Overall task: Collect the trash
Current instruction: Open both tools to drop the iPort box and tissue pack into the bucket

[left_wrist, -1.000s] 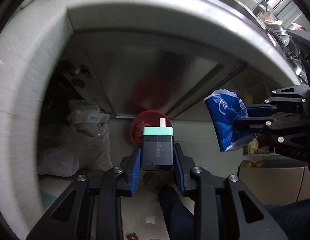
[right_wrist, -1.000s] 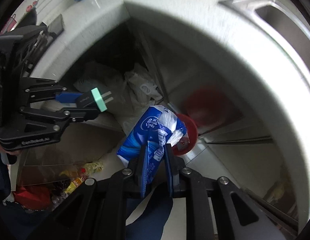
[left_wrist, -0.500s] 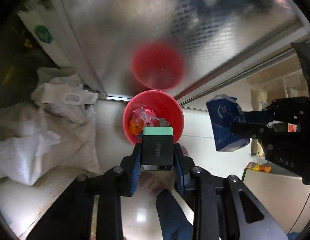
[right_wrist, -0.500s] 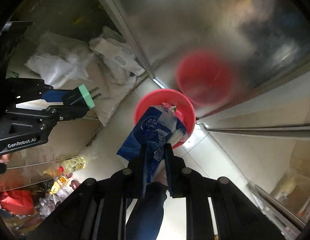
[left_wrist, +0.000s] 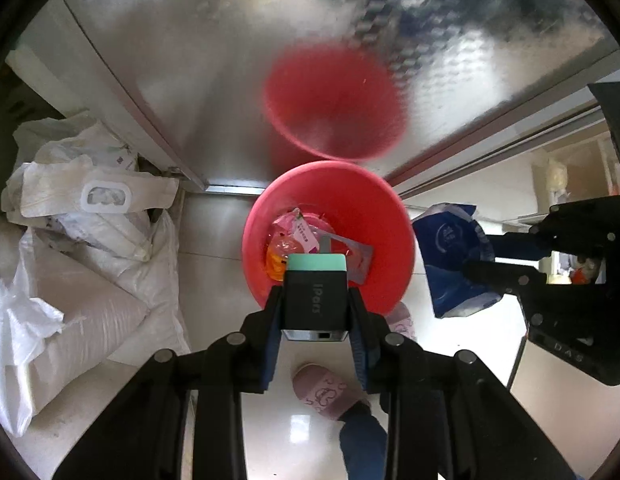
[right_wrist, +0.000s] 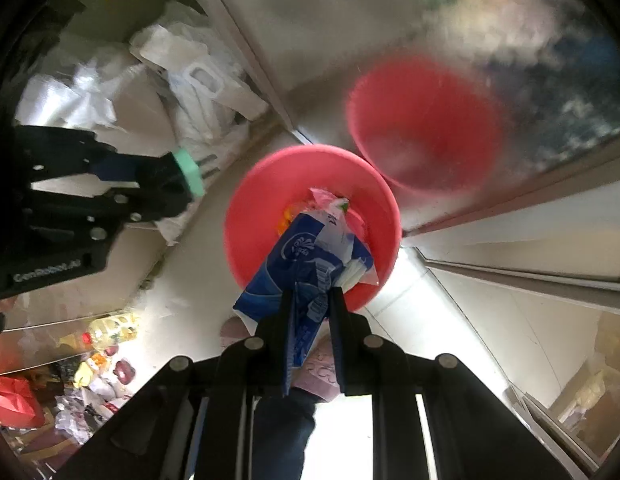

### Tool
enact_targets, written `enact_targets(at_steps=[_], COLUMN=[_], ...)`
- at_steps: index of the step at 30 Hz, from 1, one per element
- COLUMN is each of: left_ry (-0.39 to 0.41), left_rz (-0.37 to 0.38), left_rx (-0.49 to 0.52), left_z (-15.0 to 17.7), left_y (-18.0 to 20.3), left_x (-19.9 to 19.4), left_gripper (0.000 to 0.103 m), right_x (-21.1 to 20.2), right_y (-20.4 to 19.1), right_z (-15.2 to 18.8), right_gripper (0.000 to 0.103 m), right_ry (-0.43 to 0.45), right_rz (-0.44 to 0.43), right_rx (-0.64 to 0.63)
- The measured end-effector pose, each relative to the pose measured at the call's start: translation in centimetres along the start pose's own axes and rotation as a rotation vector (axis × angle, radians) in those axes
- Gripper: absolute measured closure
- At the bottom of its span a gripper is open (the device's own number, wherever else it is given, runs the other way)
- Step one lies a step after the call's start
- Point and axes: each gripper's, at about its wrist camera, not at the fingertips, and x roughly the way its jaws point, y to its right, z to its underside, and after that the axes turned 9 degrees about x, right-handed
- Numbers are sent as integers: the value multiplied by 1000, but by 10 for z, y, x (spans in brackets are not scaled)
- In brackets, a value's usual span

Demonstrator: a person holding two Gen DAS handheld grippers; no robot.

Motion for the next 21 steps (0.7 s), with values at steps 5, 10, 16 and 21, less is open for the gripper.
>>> enact_targets(at_steps=[5,10,16,21], left_ry=[-28,-50,-15,-8], left_rz=[11,8,16,8], left_rx=[22,14,0,-9], left_z=[0,0,-1,0], left_y=[1,2,-1,-4], left_x=[14,20,13,10], left_gripper=[75,75,71,67], right_x=[5,8,14,18], right_y=[3,6,4,2], right_z=[1,-1,1,2], right_gripper=[88,87,86,84], right_ry=[-9,-13,-11,-9], right_rz=[5,-11,-1,-7], right_rx=[-21,-4,-32,-31])
